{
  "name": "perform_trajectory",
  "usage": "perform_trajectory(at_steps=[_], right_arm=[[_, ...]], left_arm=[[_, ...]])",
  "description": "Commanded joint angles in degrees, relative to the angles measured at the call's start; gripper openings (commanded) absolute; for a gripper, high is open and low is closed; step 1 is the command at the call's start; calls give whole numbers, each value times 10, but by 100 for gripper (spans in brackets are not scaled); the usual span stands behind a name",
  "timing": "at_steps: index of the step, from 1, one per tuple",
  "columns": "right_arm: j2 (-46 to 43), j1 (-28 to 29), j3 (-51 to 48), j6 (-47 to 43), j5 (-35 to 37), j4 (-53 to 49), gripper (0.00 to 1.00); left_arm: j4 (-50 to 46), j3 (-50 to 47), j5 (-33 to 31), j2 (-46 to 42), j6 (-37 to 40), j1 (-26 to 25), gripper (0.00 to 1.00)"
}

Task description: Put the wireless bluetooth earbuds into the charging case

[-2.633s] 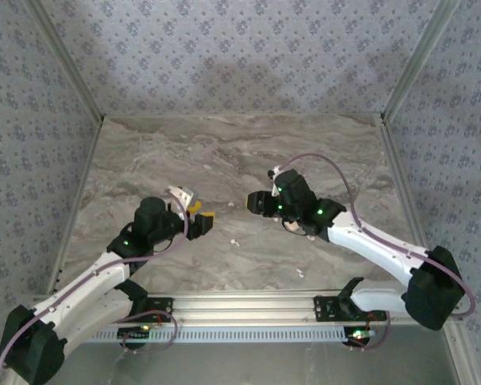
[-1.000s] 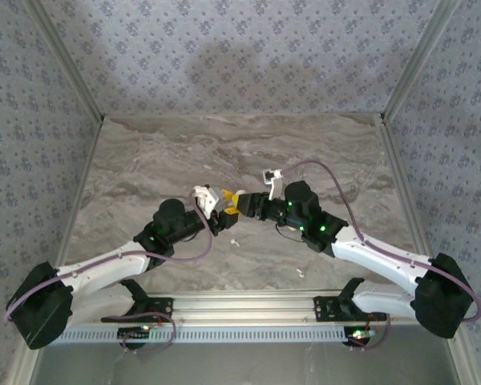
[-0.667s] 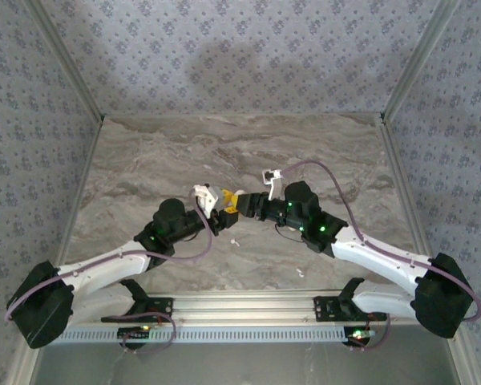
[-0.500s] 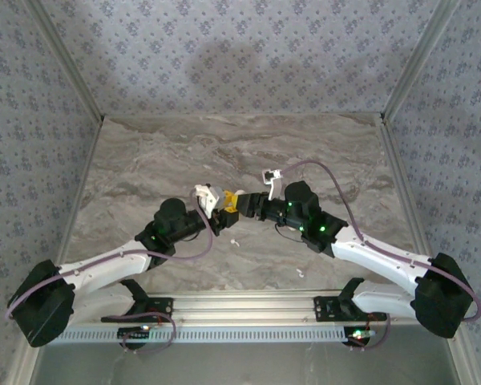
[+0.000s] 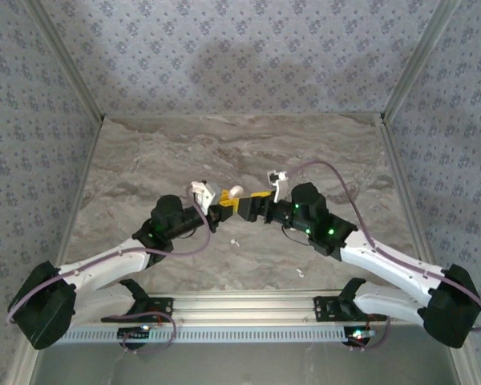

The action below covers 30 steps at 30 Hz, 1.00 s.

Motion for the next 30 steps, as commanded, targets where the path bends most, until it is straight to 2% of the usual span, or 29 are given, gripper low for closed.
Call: perform_trajectory(at_steps=[1,5,11,14,16,22,26,30], right_arm=[[-33,-12,7,-76,2,-35,87],[-58,-48,27,-189,-58,-121,82],[-77,-107,77,-420,-177,-272,77],[-75,-133,76,-569,-273,-310,73],[-72,-132,68,-638,-287,-311,69],[-22,-135,100,-672,-310,-310,69],[4,-137,118,-681,-359,-296,62],[26,-139,138,-703,-371,-312,60]], left_arm=[[18,7,47,-13,-13,9,20],[5,20,126,-6,-16,34,20],[-47,57,246,9,-1,53,21],[-75,77,294,21,16,53,21],[-63,81,311,29,16,53,21],[-62,94,343,44,27,53,22],[-65,98,358,46,33,53,22],[-74,107,360,39,33,53,22]])
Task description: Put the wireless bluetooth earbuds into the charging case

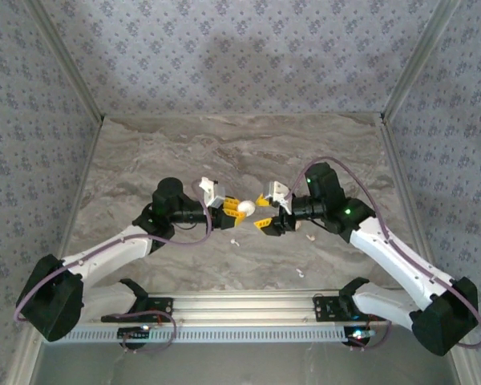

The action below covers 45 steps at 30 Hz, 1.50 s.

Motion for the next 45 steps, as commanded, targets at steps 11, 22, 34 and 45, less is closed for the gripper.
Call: perform_trajectory(at_steps=[11,22,34,45], right_arm=[[15,-15,42,-39,-112,-1,45],[18,-15,45,-36,-132,-3,34],[-4,-14,61,-82,-39,-98,23],[-7,78,97,-167,225,-270,23]], left_arm=[[-21,43,37,-7,19,-6,22],[-28,52,41,-6,18,-10,22],[-126,75,6,-19,67,-16,53],[-388,146,-83,-29,256,-65,61]])
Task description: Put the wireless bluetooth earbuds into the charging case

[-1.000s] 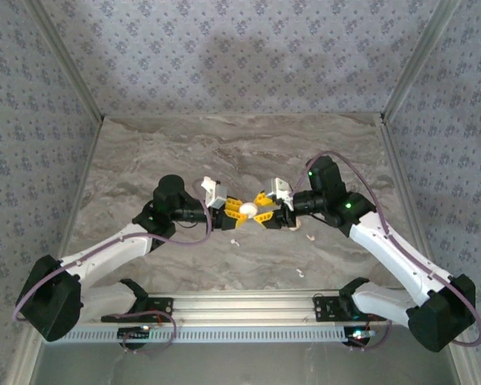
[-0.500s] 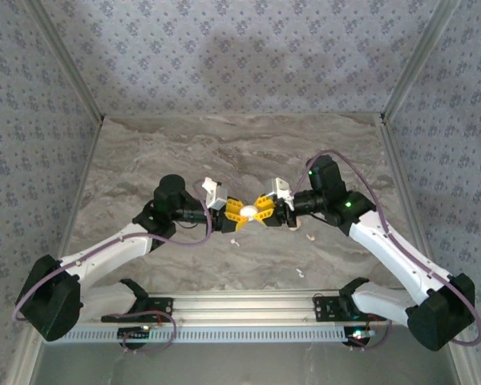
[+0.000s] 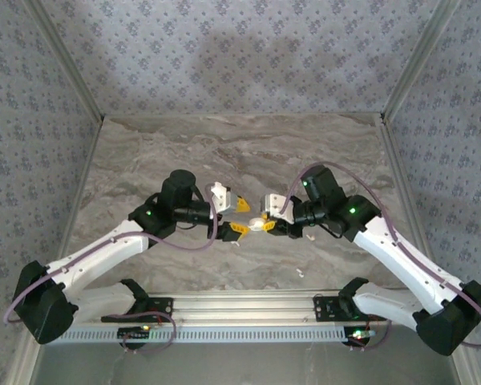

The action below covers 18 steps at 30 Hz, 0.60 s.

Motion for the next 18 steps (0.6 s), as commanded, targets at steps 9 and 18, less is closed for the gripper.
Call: perform_trajectory(at_steps=[9,18], right_arm=[[39,80,56,-54,134,-67,23],[33,84,50,-54,76,-3,23]], left_arm=[[-171,64,-36,31,127,-20,58],[-154,66,-36,49,123,-21,54]])
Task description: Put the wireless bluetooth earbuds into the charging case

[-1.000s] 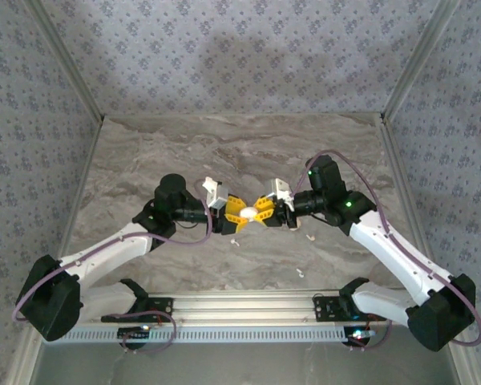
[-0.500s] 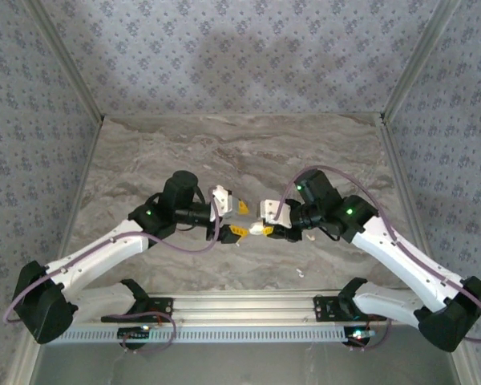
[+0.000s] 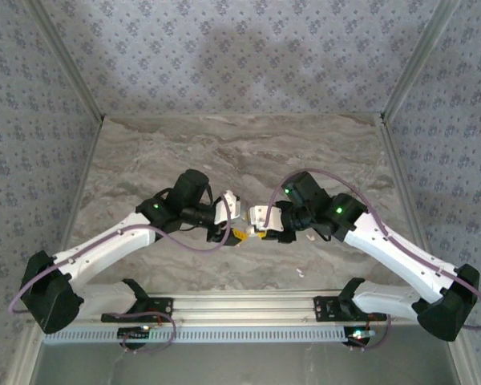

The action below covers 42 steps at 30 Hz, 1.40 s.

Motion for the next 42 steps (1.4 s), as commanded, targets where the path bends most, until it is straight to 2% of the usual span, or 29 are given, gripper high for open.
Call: perform_trajectory(at_steps=[1,4,9,12,14,16,19,24,29,33,36,42], right_arm=[[-8,4,12,-9,-24,29,23],[-8,4,13,-6,-27,35,23],[-7,4,11,-2,-26,35,23],[-8,4,10,1,-16,30,24],[-13,2,7,0,-19,22,31],[-30,-8,-12,4,-24,39,43],[-72,-46,-68,40,-94,105,50],[-117,-134,-157,133,-248,227,54],[-123,-154,-181,176,-311,292,55],[-107,-155,-174,188,-340,303,54],[-99,-156,-164,191,-349,301,51],[-98,-156,-161,191,-350,295,38]], left_arm=[[-2,15,5,3,9,-5,54],[4,13,5,3,6,-6,49],[9,10,8,3,3,-7,32],[15,7,13,1,1,-6,26],[33,-3,18,-1,-7,-6,24],[61,-16,27,-3,-19,-6,24],[109,-32,46,-4,-44,-4,23],[233,-69,73,-7,-110,-3,22],[247,-68,87,2,-123,-3,22],[265,-73,86,0,-132,-4,21],[280,-81,85,-5,-139,-3,21],[290,-89,74,-18,-146,-3,20]])
